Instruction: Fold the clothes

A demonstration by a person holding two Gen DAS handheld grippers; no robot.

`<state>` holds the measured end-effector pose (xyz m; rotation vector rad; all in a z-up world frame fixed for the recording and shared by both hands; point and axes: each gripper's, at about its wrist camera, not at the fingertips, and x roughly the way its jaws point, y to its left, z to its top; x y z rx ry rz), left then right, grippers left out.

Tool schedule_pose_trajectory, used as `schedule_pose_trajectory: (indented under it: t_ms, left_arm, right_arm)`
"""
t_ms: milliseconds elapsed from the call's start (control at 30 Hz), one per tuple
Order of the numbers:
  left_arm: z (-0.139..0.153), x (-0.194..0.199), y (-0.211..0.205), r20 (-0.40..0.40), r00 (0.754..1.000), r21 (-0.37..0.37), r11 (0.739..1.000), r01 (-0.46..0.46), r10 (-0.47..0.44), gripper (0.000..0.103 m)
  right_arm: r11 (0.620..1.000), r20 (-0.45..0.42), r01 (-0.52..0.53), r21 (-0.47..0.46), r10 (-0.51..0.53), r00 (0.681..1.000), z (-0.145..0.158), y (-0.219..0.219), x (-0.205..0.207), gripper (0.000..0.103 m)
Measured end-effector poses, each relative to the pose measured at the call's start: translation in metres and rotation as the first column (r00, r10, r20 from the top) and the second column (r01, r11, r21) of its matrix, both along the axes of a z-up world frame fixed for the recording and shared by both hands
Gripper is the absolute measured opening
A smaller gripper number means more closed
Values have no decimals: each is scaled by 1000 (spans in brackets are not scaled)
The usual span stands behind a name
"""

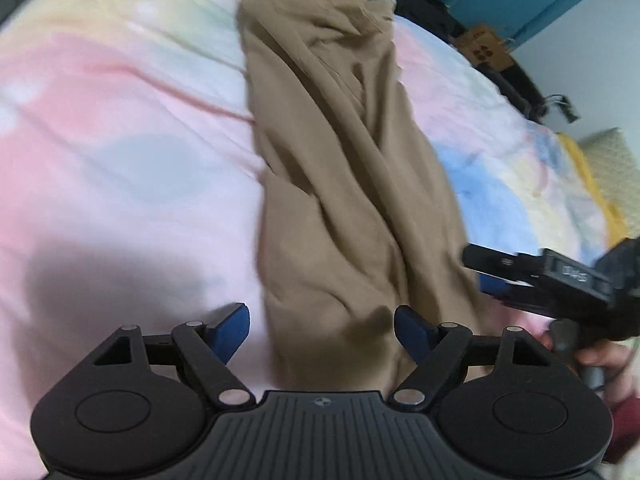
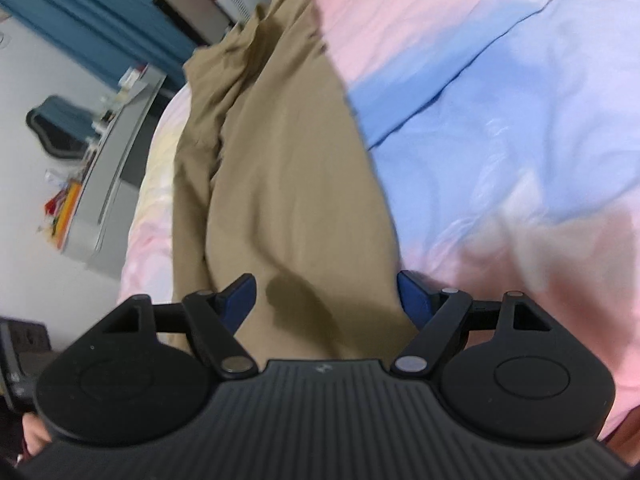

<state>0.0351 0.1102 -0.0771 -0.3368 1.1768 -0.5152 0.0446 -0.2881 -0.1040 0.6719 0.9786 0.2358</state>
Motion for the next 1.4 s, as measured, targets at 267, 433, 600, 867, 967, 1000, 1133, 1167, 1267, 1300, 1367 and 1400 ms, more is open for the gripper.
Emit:
schedule_pose_trajectory:
  t_ms: [267,433,600,867,967,1000,1133,1167,1267,1300,1367,1400]
  left_arm:
    - [-6,-20,-19,-26,990,-40,989,141,-142,73]
    - [-24,-18,-25,-59,988,-42,989,140,-143,41]
    - [-36,-12,-29,-62,988,-54,989,137,-140,15]
    - [-12,-20,-4,42,996,-215,973,83,-76,10]
    - [11,-34,8,68,997,-277,960,41,-23,10]
    - [19,-40,10,86,996,-286,958,37,-13,10]
    - [52,-69,15,142,990,-297,954,38,5,10]
    - [61,-78,21,155,988,-283,958,47,-3,9]
    - [79,-106,22,176,984,-232,970,70,-29,10]
    - [82,-118,23,172,984,-224,972,75,-36,10]
    - [83,-142,22,162,985,-201,975,95,-62,10]
    - [83,-154,21,158,984,-186,977,107,-78,10]
  right_arm:
    - [994,-57,-99,-43,97,994,6,21,-17,79]
    - [946,-93,-247,-208,233,968,12,57,-31,75]
    - [837,-109,-327,-439,312,944,13,92,-38,39]
    - [868,-8,-271,-417,295,956,48,79,-51,11]
    - [909,74,-236,-345,277,958,76,59,-63,11]
    - [918,102,-228,-324,273,957,85,54,-68,11]
    - [939,196,-217,-266,273,942,115,46,-89,11]
    - [939,213,-219,-264,278,937,120,45,-96,11]
    - [935,241,-239,-262,303,922,130,45,-124,11]
    - [933,248,-247,-260,312,917,132,44,-134,11]
    - [930,246,-264,-255,326,913,131,43,-156,11]
    - [929,244,-271,-251,332,911,129,42,-166,11]
